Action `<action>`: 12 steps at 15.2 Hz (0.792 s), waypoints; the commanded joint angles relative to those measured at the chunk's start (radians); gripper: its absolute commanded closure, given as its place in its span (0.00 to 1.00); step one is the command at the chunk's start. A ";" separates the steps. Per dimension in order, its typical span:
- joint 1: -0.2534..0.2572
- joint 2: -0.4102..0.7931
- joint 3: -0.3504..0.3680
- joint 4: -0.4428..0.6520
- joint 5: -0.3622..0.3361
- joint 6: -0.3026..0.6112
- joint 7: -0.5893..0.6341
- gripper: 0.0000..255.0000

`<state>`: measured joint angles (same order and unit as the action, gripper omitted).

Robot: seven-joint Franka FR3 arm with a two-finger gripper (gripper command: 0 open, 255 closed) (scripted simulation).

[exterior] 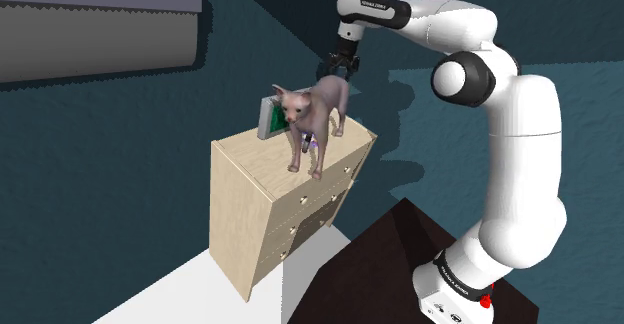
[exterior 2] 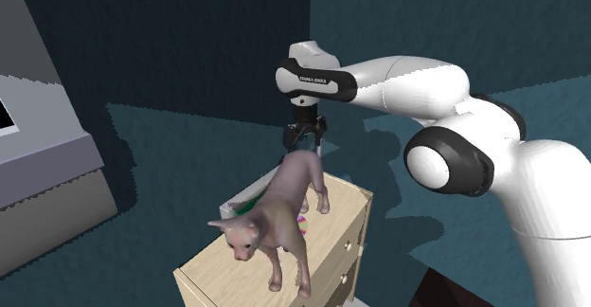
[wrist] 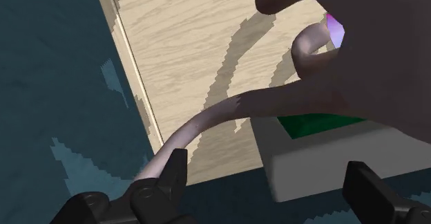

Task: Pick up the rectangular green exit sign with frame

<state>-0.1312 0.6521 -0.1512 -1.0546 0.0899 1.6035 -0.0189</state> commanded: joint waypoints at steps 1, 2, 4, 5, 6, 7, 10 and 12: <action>-0.002 0.022 0.001 0.002 0.002 0.015 0.001 0.00; -0.001 0.020 0.001 -0.014 0.002 0.029 0.000 0.00; 0.001 0.019 0.001 -0.044 0.002 0.057 -0.001 0.00; 0.001 0.018 0.001 -0.058 0.002 0.071 -0.001 0.00; 0.003 0.019 0.001 -0.079 0.003 0.092 -0.002 0.00; 0.003 0.018 0.001 -0.079 0.003 0.092 -0.002 0.00; 0.002 0.023 0.001 -0.072 0.003 0.089 -0.002 1.00; 0.001 0.024 0.001 -0.069 0.003 0.088 -0.002 1.00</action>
<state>-0.1296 0.6763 -0.1499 -1.1239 0.0931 1.6912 -0.0207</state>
